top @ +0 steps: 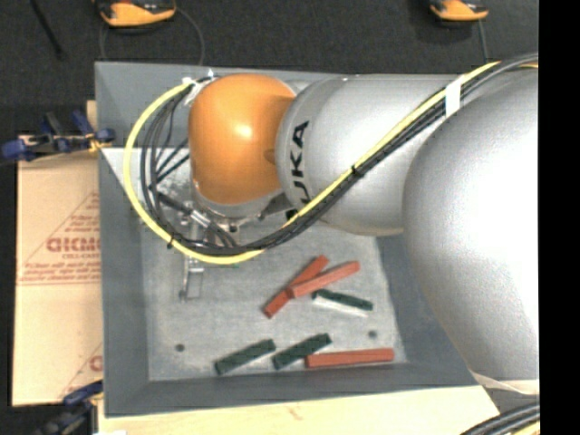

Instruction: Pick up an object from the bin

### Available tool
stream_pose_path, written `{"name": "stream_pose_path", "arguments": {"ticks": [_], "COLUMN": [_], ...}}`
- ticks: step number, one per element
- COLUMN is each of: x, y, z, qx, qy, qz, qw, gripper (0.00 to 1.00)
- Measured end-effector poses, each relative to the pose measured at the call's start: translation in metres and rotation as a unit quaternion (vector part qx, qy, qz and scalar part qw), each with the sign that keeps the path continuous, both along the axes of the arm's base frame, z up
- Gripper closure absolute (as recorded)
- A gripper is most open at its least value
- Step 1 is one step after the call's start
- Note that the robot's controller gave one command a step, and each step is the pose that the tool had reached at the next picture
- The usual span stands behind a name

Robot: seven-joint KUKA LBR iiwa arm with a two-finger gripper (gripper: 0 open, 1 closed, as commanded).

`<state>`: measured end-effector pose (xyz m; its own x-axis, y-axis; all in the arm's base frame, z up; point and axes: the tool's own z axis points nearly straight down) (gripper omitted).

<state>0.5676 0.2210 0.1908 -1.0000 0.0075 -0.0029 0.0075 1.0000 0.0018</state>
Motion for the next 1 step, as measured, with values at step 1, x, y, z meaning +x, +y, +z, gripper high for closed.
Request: {"name": "stream_pose_path", "arguments": {"ticks": [1], "x": [0.0307], "y": [-0.0389], "z": [-0.0118], "qx": [-0.001], "qy": [-0.0014], "qz": [-0.011], "qw": [0.9999], "gripper": [0.0]}}
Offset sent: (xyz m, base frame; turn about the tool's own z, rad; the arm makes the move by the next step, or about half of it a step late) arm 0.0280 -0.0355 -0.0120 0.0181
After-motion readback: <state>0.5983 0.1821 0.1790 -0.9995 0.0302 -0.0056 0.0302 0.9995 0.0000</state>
